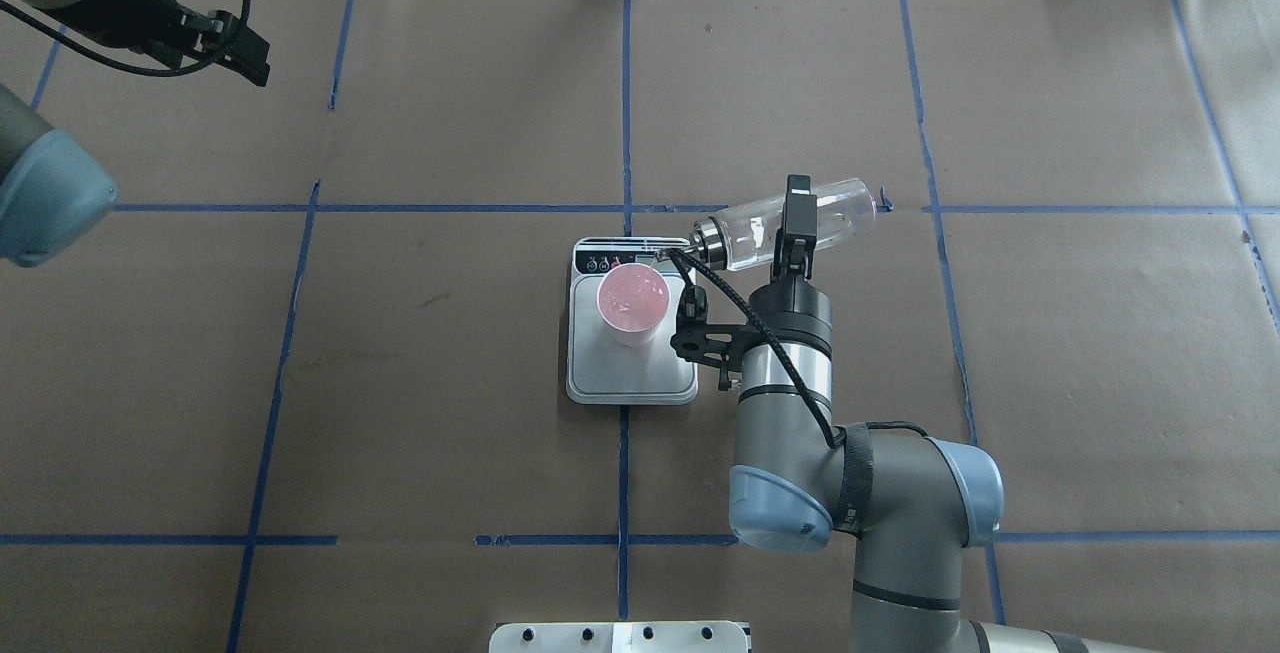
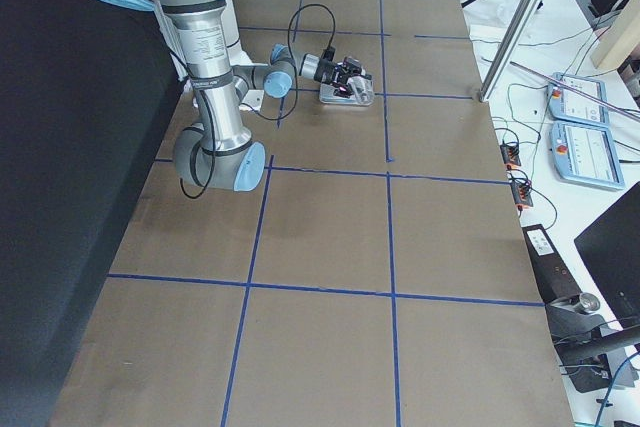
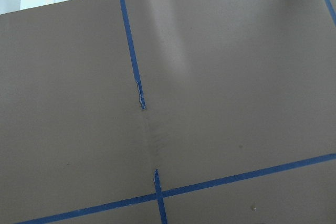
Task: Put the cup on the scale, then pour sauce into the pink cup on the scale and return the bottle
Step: 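Turn the glass bottle upright and move it away from the cup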
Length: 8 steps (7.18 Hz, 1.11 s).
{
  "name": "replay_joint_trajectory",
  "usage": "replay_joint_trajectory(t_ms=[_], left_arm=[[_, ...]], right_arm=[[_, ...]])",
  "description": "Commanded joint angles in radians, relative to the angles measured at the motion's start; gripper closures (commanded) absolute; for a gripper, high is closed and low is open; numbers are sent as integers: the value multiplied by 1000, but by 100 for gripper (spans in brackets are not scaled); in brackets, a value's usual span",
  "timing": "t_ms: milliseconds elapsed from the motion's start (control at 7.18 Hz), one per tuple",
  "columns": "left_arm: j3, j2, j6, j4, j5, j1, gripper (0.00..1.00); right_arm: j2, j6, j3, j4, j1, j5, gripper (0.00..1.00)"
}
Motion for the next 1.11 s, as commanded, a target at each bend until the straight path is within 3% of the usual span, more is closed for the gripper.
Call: replay_joint_trajectory(t_ms=[0,279,557,975], left_arm=[[-3,0,-3,0,0,0,11],[-7,0,-3,2,-15,0,11],[-9,0,-4,2,-25,0,11],[-13,1,-4,2,-26,-2,11]], right_arm=[[-5,332,0,8,-11,57,100],[-2,543,10,17,-13,137,100],[-29,770,10,125,-10,170,100],[-150,1098,7,407,-8,168,100]])
